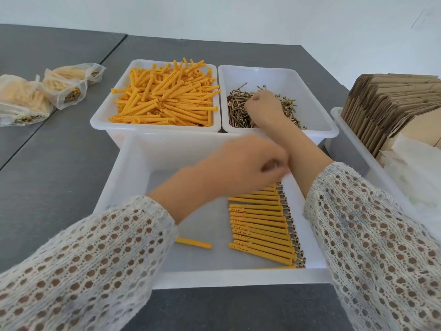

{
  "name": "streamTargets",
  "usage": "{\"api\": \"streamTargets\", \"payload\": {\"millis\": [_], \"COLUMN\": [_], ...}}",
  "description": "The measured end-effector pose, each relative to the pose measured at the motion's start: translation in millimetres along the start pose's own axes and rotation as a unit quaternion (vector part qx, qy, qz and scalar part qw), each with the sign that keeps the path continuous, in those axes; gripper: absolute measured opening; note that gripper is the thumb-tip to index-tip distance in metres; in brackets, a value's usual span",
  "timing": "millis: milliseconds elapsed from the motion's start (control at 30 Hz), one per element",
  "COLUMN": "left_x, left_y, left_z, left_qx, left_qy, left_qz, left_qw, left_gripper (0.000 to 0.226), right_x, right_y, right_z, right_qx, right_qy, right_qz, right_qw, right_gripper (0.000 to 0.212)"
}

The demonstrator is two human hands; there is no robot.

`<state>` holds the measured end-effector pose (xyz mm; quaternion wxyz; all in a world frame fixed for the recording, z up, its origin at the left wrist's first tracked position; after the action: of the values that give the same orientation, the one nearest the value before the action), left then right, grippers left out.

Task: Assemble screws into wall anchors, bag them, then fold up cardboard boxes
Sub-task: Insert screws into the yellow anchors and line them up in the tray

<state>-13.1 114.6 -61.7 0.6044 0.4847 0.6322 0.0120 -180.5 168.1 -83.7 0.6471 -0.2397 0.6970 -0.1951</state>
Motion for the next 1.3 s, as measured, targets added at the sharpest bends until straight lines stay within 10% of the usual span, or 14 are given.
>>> {"api": "streamTargets", "payload": {"millis": [233,500,1033,1300], "left_x": [-89,-96,-97,-92], "left_y": [-62,-126,-102,-97], "left_z": [21,41,28,23], "left_qx": [-0.122,-0.376,-0.172,-0.137], "left_qy": [0.286,0.219,0.36,0.36], "left_qz": [-0.137,-0.196,0.083,0.14], "left_qw": [0.941,0.879,0.913,0.912], "left_gripper": [0.016,0.041,0.015,0.011], "right_x": [20,27,6,-11], "right_y": [-9,-7,-4,-18], "right_z": [8,7,14,19], "right_qx": [-0.057,-0.028,-0.009,-0.007], "right_qy": [-0.13,-0.192,-0.032,0.044], "right_qz": [0.223,0.276,0.177,-0.189], "right_qw": [0.964,0.941,0.984,0.981], "right_gripper": [0.016,0.029,0.028,0.021]}}
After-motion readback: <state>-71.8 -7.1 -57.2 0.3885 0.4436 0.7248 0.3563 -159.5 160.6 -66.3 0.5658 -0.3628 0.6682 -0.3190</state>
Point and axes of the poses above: each hand's wrist, its own z-axis away from the middle knuckle, its own x-axis out of the palm, y = z × x, the point moved 6 cm from there along -z, towards the middle knuckle, and after that the axes turned 12 degrees about z, right-handed, at the moved point
